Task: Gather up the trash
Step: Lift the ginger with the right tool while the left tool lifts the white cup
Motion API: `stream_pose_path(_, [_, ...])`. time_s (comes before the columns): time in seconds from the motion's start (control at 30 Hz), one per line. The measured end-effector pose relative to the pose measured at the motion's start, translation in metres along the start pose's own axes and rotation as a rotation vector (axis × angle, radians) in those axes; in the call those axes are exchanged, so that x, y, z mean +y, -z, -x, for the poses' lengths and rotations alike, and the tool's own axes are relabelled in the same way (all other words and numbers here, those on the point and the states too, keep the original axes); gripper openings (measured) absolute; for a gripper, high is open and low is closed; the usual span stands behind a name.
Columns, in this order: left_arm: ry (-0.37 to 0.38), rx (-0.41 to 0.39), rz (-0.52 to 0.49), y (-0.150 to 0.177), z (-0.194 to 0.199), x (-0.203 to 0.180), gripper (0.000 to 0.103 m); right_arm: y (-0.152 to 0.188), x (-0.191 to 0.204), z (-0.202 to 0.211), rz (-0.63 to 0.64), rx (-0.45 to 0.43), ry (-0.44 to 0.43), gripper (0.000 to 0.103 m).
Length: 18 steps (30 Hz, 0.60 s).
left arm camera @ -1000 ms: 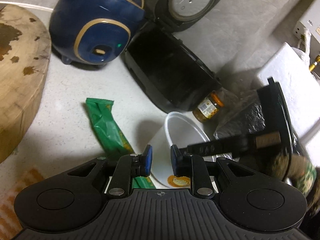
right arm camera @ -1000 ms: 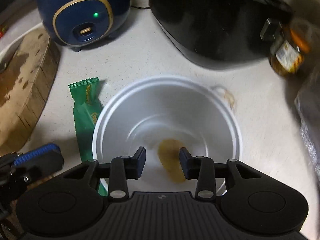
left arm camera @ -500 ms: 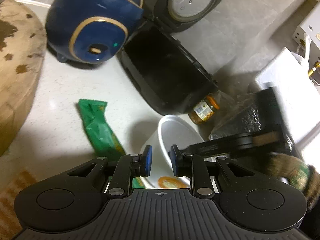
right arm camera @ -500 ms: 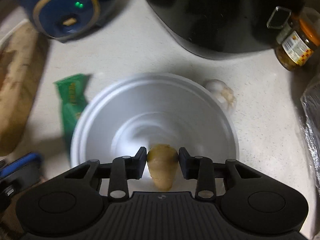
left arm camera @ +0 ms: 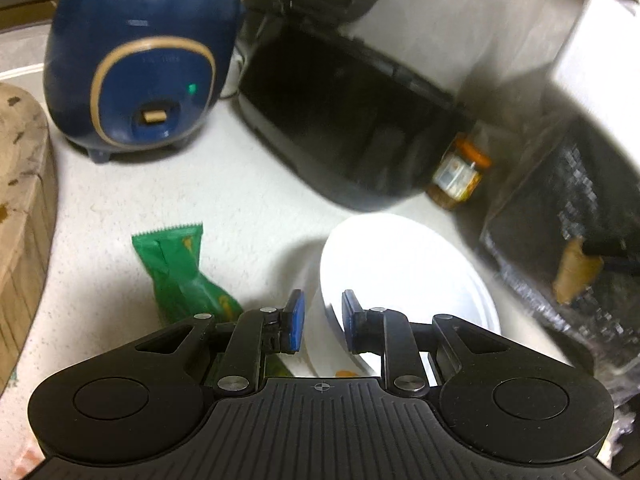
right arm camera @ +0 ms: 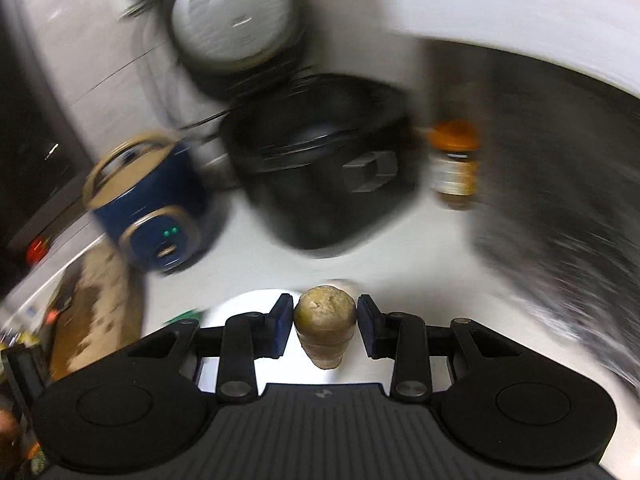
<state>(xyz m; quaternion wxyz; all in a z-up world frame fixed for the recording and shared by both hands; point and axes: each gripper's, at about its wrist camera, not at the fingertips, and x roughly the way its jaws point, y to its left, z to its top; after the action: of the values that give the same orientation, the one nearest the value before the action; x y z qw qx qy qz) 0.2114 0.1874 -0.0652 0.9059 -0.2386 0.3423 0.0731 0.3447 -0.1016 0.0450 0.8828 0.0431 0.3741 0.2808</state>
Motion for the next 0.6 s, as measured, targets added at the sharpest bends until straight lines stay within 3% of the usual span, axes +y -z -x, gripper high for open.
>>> stream_pose_path(0.27, [0.066, 0.046, 0.038, 0.006, -0.015, 0.003, 0.025, 0.063, -0.111, -0.031, -0.173, 0.030, 0.266, 0.034])
stream_pose_path(0.47, [0.069, 0.032, 0.041, 0.011, -0.010, -0.002, 0.015, 0.087, -0.137, -0.039, -0.244, -0.008, 0.262, 0.036])
stream_pose_path(0.6, [-0.013, 0.020, 0.017, 0.013, -0.004, -0.012, 0.015, 0.097, -0.120, -0.027, -0.175, -0.062, 0.281, 0.049])
